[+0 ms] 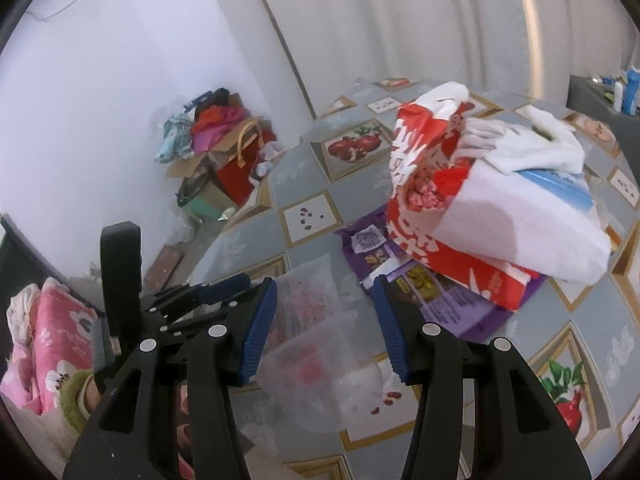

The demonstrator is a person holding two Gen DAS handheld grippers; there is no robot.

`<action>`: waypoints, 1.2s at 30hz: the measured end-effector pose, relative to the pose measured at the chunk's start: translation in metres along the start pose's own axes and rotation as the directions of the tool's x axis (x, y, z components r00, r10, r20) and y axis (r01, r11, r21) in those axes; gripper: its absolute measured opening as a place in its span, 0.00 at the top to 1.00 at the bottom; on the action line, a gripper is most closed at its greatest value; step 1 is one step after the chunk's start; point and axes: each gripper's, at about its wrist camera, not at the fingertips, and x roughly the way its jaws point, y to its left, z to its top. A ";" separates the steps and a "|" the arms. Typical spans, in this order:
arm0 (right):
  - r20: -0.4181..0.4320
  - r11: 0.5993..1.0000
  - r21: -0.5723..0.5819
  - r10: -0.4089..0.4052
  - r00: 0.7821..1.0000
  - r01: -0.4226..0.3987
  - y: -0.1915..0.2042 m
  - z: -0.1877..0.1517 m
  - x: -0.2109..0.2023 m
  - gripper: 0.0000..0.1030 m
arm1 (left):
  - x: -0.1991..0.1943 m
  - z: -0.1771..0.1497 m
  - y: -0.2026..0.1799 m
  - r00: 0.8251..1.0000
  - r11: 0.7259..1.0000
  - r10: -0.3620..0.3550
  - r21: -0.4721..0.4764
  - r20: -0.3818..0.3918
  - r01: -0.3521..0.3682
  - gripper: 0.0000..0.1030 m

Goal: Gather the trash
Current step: 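Grasp the clear plastic lid with the right tool while the left tool grasps the clear bag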

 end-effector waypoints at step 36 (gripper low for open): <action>-0.081 0.937 0.343 -0.037 0.996 0.063 -0.127 -0.103 -0.085 0.92 | -0.058 -0.042 -0.091 0.974 0.941 -0.219 0.251 -0.053 0.226 0.67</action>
